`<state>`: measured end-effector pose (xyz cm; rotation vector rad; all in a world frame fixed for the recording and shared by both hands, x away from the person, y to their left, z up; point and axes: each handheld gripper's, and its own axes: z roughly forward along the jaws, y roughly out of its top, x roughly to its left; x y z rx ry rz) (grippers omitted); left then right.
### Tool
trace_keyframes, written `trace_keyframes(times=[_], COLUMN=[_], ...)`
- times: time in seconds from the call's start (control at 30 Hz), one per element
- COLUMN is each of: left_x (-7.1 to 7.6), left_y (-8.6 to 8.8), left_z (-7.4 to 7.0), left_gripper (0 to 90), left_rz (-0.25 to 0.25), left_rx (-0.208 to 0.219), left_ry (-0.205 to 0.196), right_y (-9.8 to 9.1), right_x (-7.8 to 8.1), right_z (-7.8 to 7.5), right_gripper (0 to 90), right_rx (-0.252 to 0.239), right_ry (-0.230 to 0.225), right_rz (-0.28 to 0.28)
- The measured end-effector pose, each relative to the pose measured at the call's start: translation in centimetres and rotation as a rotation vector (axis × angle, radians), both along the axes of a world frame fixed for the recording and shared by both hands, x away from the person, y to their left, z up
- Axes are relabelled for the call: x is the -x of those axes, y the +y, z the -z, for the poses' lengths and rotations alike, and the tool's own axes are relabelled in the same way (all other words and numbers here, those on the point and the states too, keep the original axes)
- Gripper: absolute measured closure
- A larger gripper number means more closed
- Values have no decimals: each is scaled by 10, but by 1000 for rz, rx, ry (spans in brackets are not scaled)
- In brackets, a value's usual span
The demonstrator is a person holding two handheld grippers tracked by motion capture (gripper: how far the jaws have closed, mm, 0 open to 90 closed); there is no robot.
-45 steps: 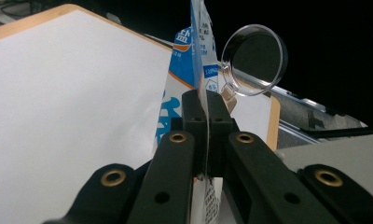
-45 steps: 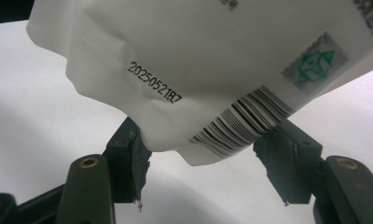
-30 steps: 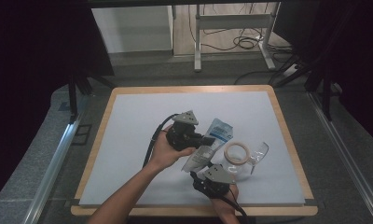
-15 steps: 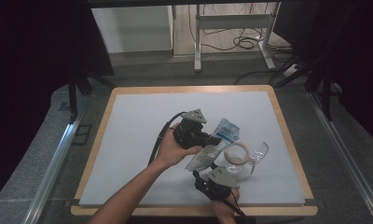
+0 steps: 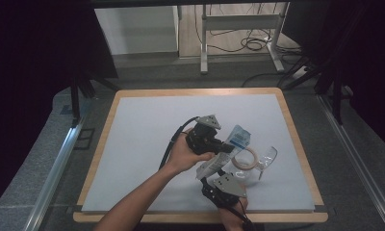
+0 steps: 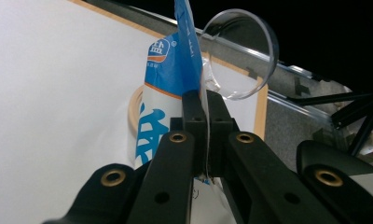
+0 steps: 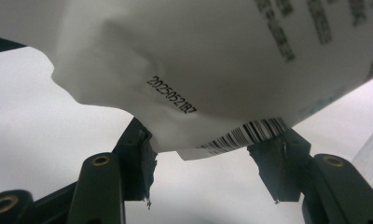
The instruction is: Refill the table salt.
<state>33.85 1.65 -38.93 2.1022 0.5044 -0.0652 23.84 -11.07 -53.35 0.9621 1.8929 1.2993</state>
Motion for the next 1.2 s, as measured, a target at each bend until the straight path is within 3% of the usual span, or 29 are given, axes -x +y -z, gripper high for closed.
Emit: trace_keyframes(times=[0.27,0.37,0.63,1.03,1.2], left_x=[-5,-5,-6,-13,-14], left_y=[11,8,2,4,5], left_z=[3,4,3,7,7], left_gripper=[900,900,900,900,900], left_rz=[-3,16,40,2,-2], left_rx=[4,17,-4,-19,-16], left_ry=[16,25,29,40,51], right_y=[-1,0,1,0,2], right_x=[5,8,12,16,14], right_z=[4,4,5,7,5], right_gripper=[428,430,441,477,479], right_rx=[0,9,4,27,26], right_ry=[27,23,10,-1,27], right_rz=[17,33,59,70,51])
